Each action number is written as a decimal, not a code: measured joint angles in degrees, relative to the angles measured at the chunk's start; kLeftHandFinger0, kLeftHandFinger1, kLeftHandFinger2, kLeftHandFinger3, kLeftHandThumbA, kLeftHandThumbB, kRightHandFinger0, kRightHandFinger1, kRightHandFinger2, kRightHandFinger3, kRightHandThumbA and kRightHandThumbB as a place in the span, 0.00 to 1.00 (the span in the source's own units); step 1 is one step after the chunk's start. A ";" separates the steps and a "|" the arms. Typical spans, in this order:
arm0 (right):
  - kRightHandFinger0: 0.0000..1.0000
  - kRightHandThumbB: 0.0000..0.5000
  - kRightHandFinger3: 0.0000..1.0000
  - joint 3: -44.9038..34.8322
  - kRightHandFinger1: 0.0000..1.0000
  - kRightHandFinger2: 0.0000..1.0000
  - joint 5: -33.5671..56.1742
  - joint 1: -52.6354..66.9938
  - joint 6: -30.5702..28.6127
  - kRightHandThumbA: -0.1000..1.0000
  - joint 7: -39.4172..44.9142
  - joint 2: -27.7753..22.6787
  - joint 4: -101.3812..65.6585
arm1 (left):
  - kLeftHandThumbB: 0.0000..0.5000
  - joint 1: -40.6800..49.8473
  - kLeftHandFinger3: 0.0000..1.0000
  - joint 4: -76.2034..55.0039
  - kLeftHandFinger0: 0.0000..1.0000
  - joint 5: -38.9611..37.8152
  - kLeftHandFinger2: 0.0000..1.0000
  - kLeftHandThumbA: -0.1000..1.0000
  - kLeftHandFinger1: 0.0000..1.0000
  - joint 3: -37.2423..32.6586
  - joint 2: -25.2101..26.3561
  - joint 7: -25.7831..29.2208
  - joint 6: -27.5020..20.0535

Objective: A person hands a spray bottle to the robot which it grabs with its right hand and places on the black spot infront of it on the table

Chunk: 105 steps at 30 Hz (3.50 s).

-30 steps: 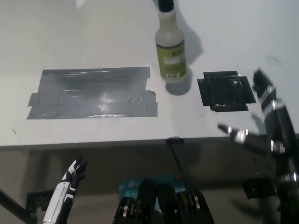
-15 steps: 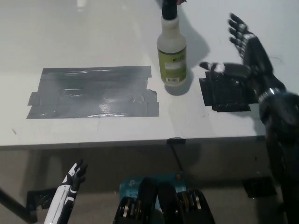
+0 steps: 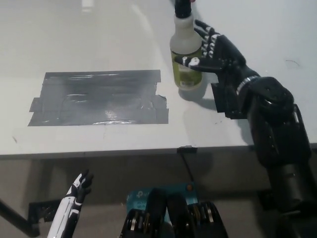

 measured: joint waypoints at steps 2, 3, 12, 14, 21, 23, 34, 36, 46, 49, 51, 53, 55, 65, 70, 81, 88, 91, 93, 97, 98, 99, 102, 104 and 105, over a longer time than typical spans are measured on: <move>1.00 0.97 1.00 0.45 1.00 1.00 0.00 -0.95 0.00 0.98 0.56 0.00 1.25 | 0.00 0.00 1.00 -0.18 1.00 0.03 1.00 1.00 1.00 0.01 0.01 0.00 0.03; 1.00 0.97 1.00 0.74 1.00 1.00 0.00 -1.56 0.00 0.97 0.89 0.00 2.14 | 0.00 0.00 1.00 -0.25 1.00 0.04 1.00 1.00 1.00 0.01 0.01 0.00 0.08; 1.00 0.92 1.00 1.58 1.00 1.00 -0.15 -4.96 -0.48 0.96 2.42 0.03 10.31 | 0.05 -0.02 1.00 -0.75 1.00 -0.07 1.00 1.00 1.00 0.14 0.00 0.00 0.16; 1.00 0.89 1.00 1.75 1.00 1.00 -0.26 -5.88 -0.99 0.95 2.56 0.01 12.53 | 0.05 -0.06 1.00 -0.76 1.00 -0.10 1.00 1.00 1.00 0.18 0.00 -0.01 0.16; 1.00 0.93 1.00 1.65 1.00 1.00 -0.31 -8.92 -2.49 0.88 2.59 0.05 19.05 | 0.03 -0.16 1.00 -0.76 1.00 -0.15 1.00 1.00 1.00 0.22 0.02 -0.03 0.11; 1.00 0.97 1.00 1.45 1.00 1.00 -0.31 -9.71 -2.96 0.85 2.45 0.15 20.63 | 0.06 -0.16 1.00 -0.76 1.00 -0.17 1.00 1.00 1.00 0.22 0.01 -0.03 0.11; 0.08 0.69 0.04 0.25 0.12 0.22 -3.40 -10.33 -11.00 0.55 -6.32 2.88 24.64 | 0.04 -0.45 1.00 -0.86 1.00 -0.20 1.00 1.00 1.00 0.23 0.01 -0.03 0.16; 0.04 0.74 0.00 0.63 0.05 0.14 -4.73 -10.08 -12.41 0.52 -8.34 3.33 24.28 | 0.03 -0.51 1.00 -0.86 1.00 -0.19 1.00 1.00 1.00 0.23 0.01 -0.03 0.16; 0.03 0.80 0.07 1.28 0.16 0.34 -10.99 -5.96 -17.18 0.64 -17.36 3.09 21.21 | 0.10 -1.02 1.00 -0.88 1.00 -0.22 1.00 1.00 1.00 0.24 0.00 -0.04 0.27; 0.02 0.86 0.06 0.64 0.14 0.30 -12.50 -3.48 -18.46 0.72 -19.79 1.62 17.41 | 0.06 -1.14 1.00 -0.89 1.00 -0.38 1.00 1.00 1.00 0.41 0.00 -0.04 0.39; 0.00 0.82 0.11 0.14 0.12 0.33 -13.17 -2.76 -19.20 0.69 -20.96 0.40 16.14 | 0.09 -1.16 1.00 -0.88 1.00 -0.49 1.00 1.00 1.00 0.53 0.01 -0.03 0.41; 0.02 0.82 0.20 -0.80 0.16 0.38 -13.40 -2.60 -20.20 0.69 -21.69 -1.10 15.98 | 0.13 -1.15 1.00 -0.89 1.00 -0.68 1.00 1.00 1.00 0.67 0.00 -0.04 0.51; 0.05 0.82 0.24 -1.48 0.17 0.40 -13.42 -2.44 -20.86 0.71 -22.04 -2.11 15.90 | 0.10 -1.15 1.00 -0.89 1.00 -0.76 1.00 1.00 1.00 0.71 0.00 -0.04 0.56; 0.00 0.89 0.11 -6.47 0.05 0.25 -12.87 -0.13 -25.29 0.68 -24.55 -6.22 16.09 | 0.11 -0.96 1.00 -0.88 1.00 -1.00 1.00 1.00 1.00 1.00 -0.01 -0.03 0.62; 0.00 0.83 0.17 -6.60 0.11 0.36 -12.72 1.96 -27.32 0.62 -24.68 -6.12 16.15 | 0.11 -0.95 1.00 -0.89 1.00 -1.14 1.00 1.00 1.00 1.10 -0.02 -0.03 0.68; 0.00 0.74 0.05 -6.50 0.04 0.20 -12.77 5.36 -30.65 0.64 -26.12 -3.86 16.09 | 0.12 -1.05 1.00 -1.04 1.00 -1.14 1.00 1.00 1.00 1.18 -0.09 -0.04 0.93; 0.00 0.80 0.09 -5.35 0.12 0.32 -13.34 6.11 -30.78 0.65 -26.70 -1.90 16.10 | 0.08 -1.05 1.00 -1.03 1.00 -1.15 1.00 1.00 1.00 1.26 -0.11 -0.03 1.02; 0.00 0.82 0.11 -5.28 0.14 0.35 -13.26 6.43 -30.78 0.63 -26.58 -1.64 16.10 | 0.08 -1.05 1.00 -1.03 1.00 -1.14 1.00 1.00 1.00 1.27 -0.11 -0.03 1.02; 0.00 0.82 0.12 -5.28 0.15 0.36 -13.21 6.49 -30.78 0.64 -26.53 -1.62 16.08 | 0.08 -1.05 1.00 -1.03 1.00 -1.14 1.00 1.00 1.00 1.27 -0.11 -0.03 1.02; 0.01 0.80 0.12 -5.29 0.15 0.37 -12.68 6.92 -30.78 0.64 -26.22 -1.31 16.03 | 0.09 -1.06 1.00 -1.03 1.00 -1.23 1.00 1.00 1.00 1.30 -0.14 -0.04 1.05; 0.01 0.82 0.12 -5.23 0.15 0.36 -12.66 7.00 -30.78 0.65 -26.20 -1.27 16.03 | 0.09 -1.06 1.00 -1.03 1.00 -1.28 1.00 1.00 1.00 1.30 -0.20 -0.04 1.09; 0.00 0.83 0.12 -5.16 0.15 0.36 -12.68 7.01 -30.78 0.66 -26.21 -1.27 16.04 | 0.09 -1.06 1.00 -1.03 1.00 -1.29 1.00 1.00 1.00 1.30 -0.21 -0.04 1.09; 0.00 0.86 0.12 -4.89 0.14 0.35 -12.81 7.01 -30.79 0.68 -26.26 -1.27 16.04 | 0.12 -1.07 1.00 -1.03 1.00 -1.31 1.00 1.00 1.00 1.30 -0.28 -0.04 1.12; 0.03 0.89 0.15 -4.75 0.17 0.36 -12.81 7.02 -30.81 0.71 -26.26 -1.27 16.07 | 0.12 -1.08 1.00 -1.04 1.00 -1.32 1.00 1.00 1.00 1.30 -0.29 -0.04 1.14; 0.07 0.90 0.19 -4.60 0.21 0.41 -12.84 7.04 -30.90 0.71 -26.25 -1.27 16.09 | 0.11 -1.08 1.00 -1.04 1.00 -1.34 1.00 1.00 1.00 1.30 -0.29 -0.05 1.16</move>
